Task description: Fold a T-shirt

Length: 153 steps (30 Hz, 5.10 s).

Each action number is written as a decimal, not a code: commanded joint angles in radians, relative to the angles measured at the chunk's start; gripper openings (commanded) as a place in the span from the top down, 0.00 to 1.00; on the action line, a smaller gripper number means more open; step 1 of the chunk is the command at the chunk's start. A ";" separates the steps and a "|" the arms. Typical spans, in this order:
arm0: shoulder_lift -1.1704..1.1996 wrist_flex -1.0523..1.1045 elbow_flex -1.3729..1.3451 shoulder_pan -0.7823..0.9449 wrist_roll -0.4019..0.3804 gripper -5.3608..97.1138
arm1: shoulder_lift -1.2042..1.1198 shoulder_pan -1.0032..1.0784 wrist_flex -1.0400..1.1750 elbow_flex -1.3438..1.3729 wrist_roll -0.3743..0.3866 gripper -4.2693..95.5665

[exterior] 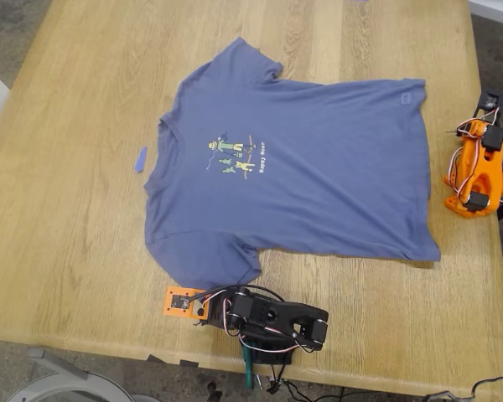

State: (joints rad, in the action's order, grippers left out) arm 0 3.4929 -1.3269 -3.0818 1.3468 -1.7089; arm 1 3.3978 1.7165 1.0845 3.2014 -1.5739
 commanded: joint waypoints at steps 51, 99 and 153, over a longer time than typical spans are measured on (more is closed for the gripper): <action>-0.785 -0.393 1.345 -0.537 -0.064 0.28 | -0.443 -0.618 0.607 -1.328 0.038 0.53; -1.715 -0.150 1.878 -0.841 -0.044 0.24 | -1.387 -1.769 0.011 -1.542 0.006 0.60; -2.735 0.485 2.433 -0.681 0.144 0.28 | -2.005 -1.911 -0.597 -1.690 0.117 0.66</action>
State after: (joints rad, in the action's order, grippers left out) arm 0 0.7394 -0.8422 -0.7670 0.6443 -1.5800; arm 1 1.3729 -0.2148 0.5062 1.5156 -1.4680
